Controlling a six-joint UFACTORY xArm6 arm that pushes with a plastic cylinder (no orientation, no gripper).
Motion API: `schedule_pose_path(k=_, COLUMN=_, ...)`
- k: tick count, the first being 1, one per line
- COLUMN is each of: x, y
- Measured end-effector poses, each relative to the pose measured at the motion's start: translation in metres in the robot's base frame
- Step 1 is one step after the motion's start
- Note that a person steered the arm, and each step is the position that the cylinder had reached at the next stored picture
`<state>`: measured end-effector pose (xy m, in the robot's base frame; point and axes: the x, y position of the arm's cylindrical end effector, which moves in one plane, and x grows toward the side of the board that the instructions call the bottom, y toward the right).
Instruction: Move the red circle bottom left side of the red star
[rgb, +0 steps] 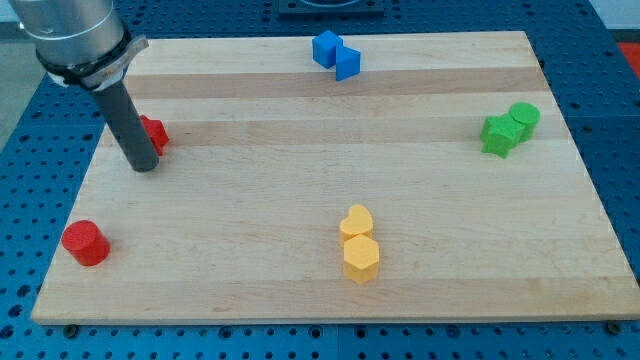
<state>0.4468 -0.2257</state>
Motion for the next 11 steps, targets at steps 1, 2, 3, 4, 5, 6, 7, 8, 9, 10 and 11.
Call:
schedule_pose_path(k=1, x=0.046, y=0.011)
schedule_pose_path(k=2, x=0.093, y=0.019)
schedule_pose_path(k=3, x=0.140, y=0.017)
schedule_pose_path(k=4, x=0.151, y=-0.027)
schedule_pose_path(k=5, x=0.149, y=-0.050)
schedule_pose_path(k=6, x=0.139, y=-0.047)
schedule_pose_path(k=7, x=0.126, y=-0.046)
schedule_pose_path(k=8, x=0.106, y=-0.046)
schedule_pose_path(k=9, x=0.093, y=-0.039)
schedule_pose_path(k=10, x=0.090, y=-0.013)
schedule_pose_path(k=11, x=0.072, y=-0.003)
